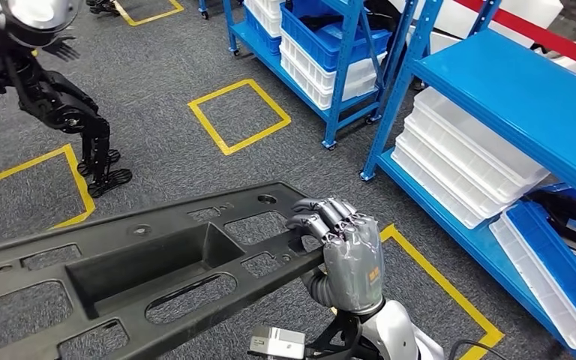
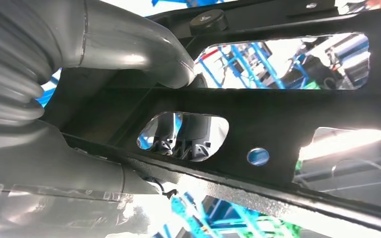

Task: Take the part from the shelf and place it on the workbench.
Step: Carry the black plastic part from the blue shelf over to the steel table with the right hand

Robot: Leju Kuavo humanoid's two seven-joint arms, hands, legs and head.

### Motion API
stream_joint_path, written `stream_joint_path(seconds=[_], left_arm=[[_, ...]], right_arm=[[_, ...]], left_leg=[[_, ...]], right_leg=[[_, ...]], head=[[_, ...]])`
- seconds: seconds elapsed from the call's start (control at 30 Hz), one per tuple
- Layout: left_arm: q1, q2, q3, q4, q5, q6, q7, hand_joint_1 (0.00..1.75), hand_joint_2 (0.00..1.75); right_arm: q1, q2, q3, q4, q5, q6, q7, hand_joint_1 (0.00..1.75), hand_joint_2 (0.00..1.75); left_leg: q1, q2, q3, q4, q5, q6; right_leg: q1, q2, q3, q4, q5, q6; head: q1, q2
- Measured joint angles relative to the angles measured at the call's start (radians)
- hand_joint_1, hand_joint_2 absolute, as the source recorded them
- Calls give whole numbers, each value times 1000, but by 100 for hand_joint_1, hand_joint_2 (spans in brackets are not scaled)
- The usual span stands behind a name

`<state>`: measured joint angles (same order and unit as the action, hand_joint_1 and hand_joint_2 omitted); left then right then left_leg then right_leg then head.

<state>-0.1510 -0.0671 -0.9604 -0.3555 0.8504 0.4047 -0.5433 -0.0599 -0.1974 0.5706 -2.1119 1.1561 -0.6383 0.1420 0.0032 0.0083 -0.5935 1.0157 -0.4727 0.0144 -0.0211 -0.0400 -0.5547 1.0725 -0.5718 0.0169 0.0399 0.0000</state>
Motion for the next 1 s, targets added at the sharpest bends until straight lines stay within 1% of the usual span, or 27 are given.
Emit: stream_joint_path(seconds=[0.03,0.07,0.1,0.13,0.17,0.2,0.23,0.27,0.3,0.33,0.37,0.43,0.5,0.53,0.57,0.6,0.63,0.67,0.7,0.73,0.77,0.8,0.83,0.87,0.93,0.97,1.0], left_arm=[[-1,0,0,0,0,0,-1,0,175],[-1,0,0,0,0,0,-2,0,175],[-1,0,0,0,0,0,-2,0,175],[0,0,0,0,0,0,-2,0,175],[0,0,0,0,0,0,-2,0,175],[0,0,0,0,-1,0,-2,0,175],[0,0,0,0,-1,0,-2,0,175],[-1,0,0,0,-2,0,-2,0,175],[-2,0,0,0,-2,0,-2,0,175],[-2,0,0,0,-3,0,-2,0,175],[-2,0,0,0,-4,0,-2,0,175],[-2,0,0,0,-4,0,-2,0,175],[-2,1,0,0,-5,0,-1,0,175],[-3,1,0,0,-5,0,-1,0,175],[-3,1,0,0,-5,0,-1,0,175],[-3,1,0,0,-6,0,-1,0,175],[-1,1,0,0,-6,0,-1,0,175],[0,1,0,0,-6,0,0,0,175],[1,1,0,0,-6,0,0,0,175],[1,1,0,0,-6,1,0,0,175],[1,2,0,0,-6,1,0,0,175],[1,2,0,0,-6,1,0,0,175],[1,2,0,0,-6,1,0,0,175],[1,2,0,0,-5,1,0,0,175],[3,3,0,0,-5,1,0,0,175],[4,3,0,0,-5,2,0,0,175],[4,4,0,0,-5,2,0,0,175]], right_arm=[[0,0,0,0,-1,-1,-1,175,175],[0,0,0,1,-1,-2,-1,175,175],[1,0,0,3,-1,-2,-2,175,175],[1,0,0,5,-1,-2,-2,175,175],[1,0,0,7,-2,-2,-2,175,175],[1,0,0,8,-2,-2,-2,175,175],[1,0,0,8,-2,-3,-2,175,175],[0,0,0,8,-2,-3,-2,175,175],[0,0,0,9,-2,-4,-2,175,175],[1,0,0,9,-2,-4,-1,175,175],[1,0,0,9,-2,-5,0,175,175],[0,0,0,9,-2,-5,1,175,175],[-1,1,0,9,-2,-5,2,175,175],[-1,1,0,9,-2,-5,2,175,175],[-1,1,0,9,-2,-5,2,175,175],[-1,1,0,9,-2,-5,2,175,175],[-1,1,0,9,-2,-5,2,175,175],[-1,1,0,9,-2,-5,2,175,175],[-1,1,0,9,-2,-5,2,175,175],[-1,1,0,9,-2,-5,2,175,175],[-1,1,0,9,-3,-5,2,175,175],[-2,1,0,9,-3,-5,2,175,175],[-2,1,0,9,-3,-5,2,175,175],[-2,1,0,9,-4,-5,2,175,175],[-2,1,0,9,-4,-6,2,175,175],[-3,1,0,9,-5,-6,1,175,175],[-3,1,0,9,-6,-7,1,175,175]], left_leg=[[2,-4,3,-4,2,5],[1,-10,3,-5,2,9],[0,-15,3,-5,1,11],[-1,-22,3,-4,1,11],[-2,-30,4,-3,0,12],[-2,-38,5,-1,-1,11],[-1,-47,6,3,-3,9],[-1,-55,5,7,-6,6],[-2,-63,2,14,-9,2],[-2,-69,-2,19,-11,-3],[-1,-75,-6,22,-11,-9],[1,-80,-8,24,-11,-20],[1,-59,-19,56,-33,-32],[2,-43,-37,100,-57,-38],[2,-30,-66,160,-87,-43],[4,-25,-98,225,-114,-46],[6,-22,-124,275,-129,-49],[7,-20,-135,295,-127,-49],[7,-18,-123,269,-104,-47],[7,-13,-96,214,-69,-44],[6,-1,-62,141,-38,-40],[2,11,-33,78,-14,-35],[-3,20,-17,42,-6,-30],[-7,25,-11,23,-5,-25],[-10,13,-10,16,-4,-16],[-8,7,-6,8,-1,-10],[-5,2,-2,1,3,-3]], right_leg=[[-1,15,-22,49,-29,1],[-1,27,-54,115,-61,1],[-1,32,-88,179,-84,2],[-1,34,-112,225,-94,3],[-1,35,-122,236,-83,3],[-2,36,-111,205,-53,3],[-3,42,-86,142,-11,1],[-4,54,-58,77,20,-1],[-5,65,-36,23,41,-3],[-5,75,-24,-8,49,-5],[-3,80,-22,-16,46,-8],[0,70,-20,-21,50,-17],[-3,55,-16,-26,52,-28],[-4,47,-14,-28,53,-32],[-3,38,-12,-28,51,-35],[-2,30,-12,-28,50,-37],[-1,21,-11,-28,49,-38],[0,13,-10,-27,47,-38],[0,5,-7,-27,45,-37],[-1,-3,-4,-27,42,-36],[-1,-9,1,-28,39,-33],[1,-15,4,-28,36,-30],[2,-20,6,-28,34,-26],[3,-25,8,-30,33,-22],[4,-35,13,-37,31,-13],[4,-31,15,-34,26,-9],[3,-20,10,-18,11,-6]], head=[[3,0],[6,0],[9,0],[10,0],[11,0],[12,0],[13,0],[15,0],[16,0],[16,0],[15,0],[15,0],[9,0],[5,0],[1,0],[-1,0],[-2,0],[-2,0],[-2,0],[-2,0],[-2,0],[-2,0],[-1,0],[-1,0],[-1,0],[-1,0],[0,0]])
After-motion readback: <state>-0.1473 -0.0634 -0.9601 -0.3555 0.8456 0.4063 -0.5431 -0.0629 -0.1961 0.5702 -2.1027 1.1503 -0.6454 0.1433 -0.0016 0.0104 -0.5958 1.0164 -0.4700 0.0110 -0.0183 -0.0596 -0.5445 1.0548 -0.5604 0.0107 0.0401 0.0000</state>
